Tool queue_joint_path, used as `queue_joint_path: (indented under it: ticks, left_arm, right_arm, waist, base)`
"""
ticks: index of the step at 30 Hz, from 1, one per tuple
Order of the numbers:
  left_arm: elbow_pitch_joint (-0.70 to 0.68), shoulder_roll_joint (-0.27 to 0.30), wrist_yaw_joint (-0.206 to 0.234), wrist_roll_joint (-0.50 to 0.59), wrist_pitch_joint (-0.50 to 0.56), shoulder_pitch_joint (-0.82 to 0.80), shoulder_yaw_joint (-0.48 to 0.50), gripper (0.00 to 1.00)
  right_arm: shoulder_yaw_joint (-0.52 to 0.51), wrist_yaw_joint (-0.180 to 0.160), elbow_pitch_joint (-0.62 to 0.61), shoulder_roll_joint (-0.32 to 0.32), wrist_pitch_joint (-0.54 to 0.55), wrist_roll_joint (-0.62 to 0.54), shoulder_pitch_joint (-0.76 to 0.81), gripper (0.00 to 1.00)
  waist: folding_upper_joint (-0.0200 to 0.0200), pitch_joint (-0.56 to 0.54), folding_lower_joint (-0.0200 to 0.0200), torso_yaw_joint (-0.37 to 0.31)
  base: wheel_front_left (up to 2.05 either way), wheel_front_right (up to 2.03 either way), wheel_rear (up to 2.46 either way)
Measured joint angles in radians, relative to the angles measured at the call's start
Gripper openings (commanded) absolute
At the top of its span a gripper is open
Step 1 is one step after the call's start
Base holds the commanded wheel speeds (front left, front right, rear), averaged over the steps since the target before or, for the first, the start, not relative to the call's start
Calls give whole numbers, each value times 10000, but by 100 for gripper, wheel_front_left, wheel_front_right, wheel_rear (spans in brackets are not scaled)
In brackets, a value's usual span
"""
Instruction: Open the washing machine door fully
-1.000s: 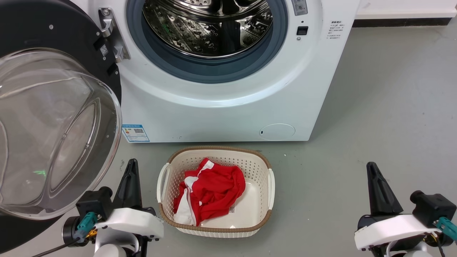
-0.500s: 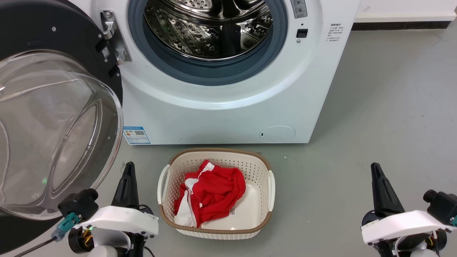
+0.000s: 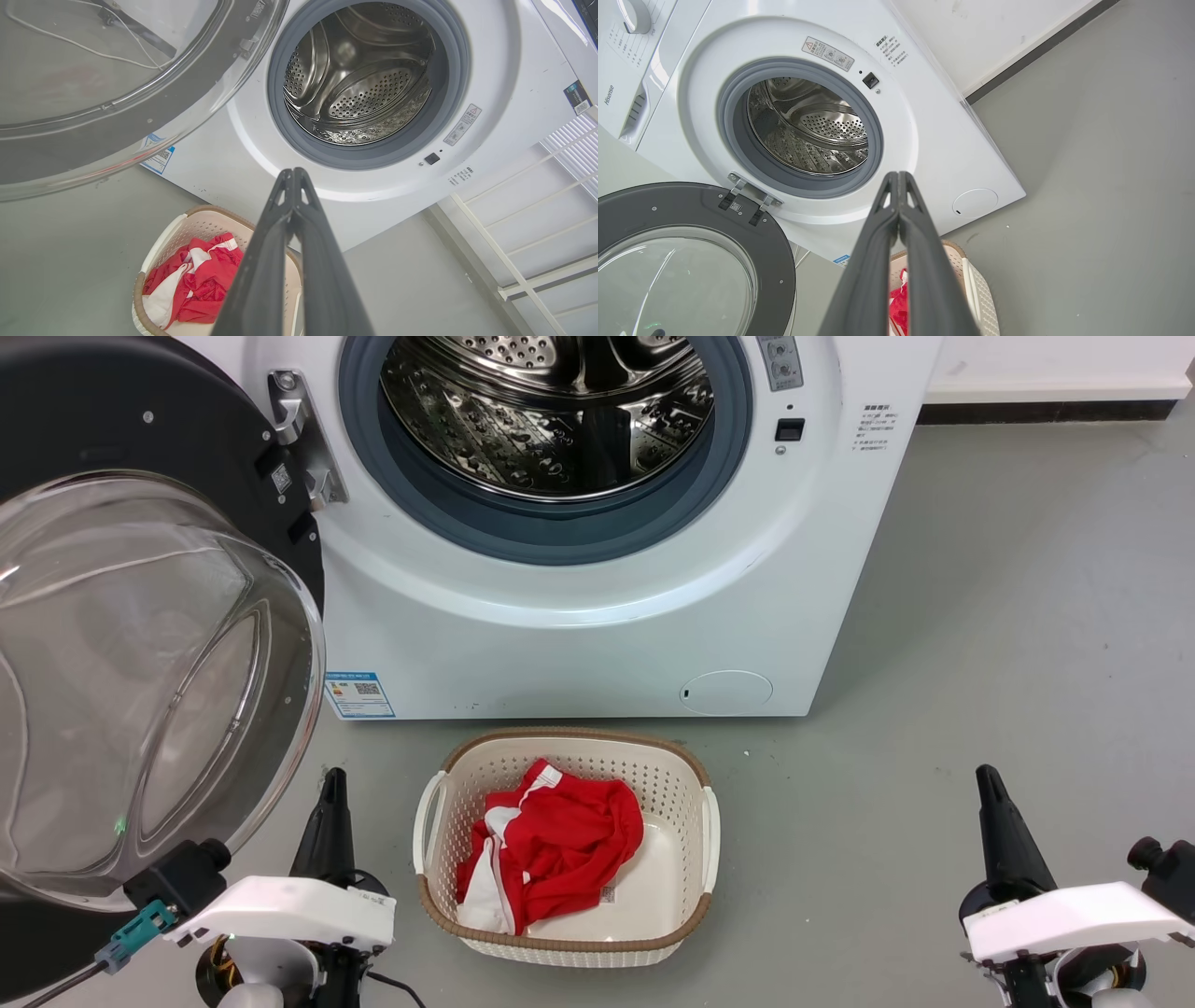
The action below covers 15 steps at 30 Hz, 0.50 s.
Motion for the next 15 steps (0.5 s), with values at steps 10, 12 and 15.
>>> queue_joint_path:
  ticks: [10, 12, 15]
  left_arm:
    - [65, -2, -119, -1398, 330, -1, 105, 0]
    - [77, -2, -138, -1655, 407, -1, 127, 0]
    - [90, -2, -151, -2042, 500, -1, 165, 0]
  right_arm:
    - [-58, 0, 109, -36, 299, 1394, -89, 0]
    - [-67, -2, 144, -40, 318, 1649, -98, 0]
    - [-82, -2, 165, -48, 408, 2036, -139, 0]
  waist:
    - [0, -71, 0, 11]
    - [0, -85, 0, 13]
    - [0, -106, 0, 16]
  base:
    - [0, 0, 0]
    - [0, 0, 0]
    - [0, 0, 0]
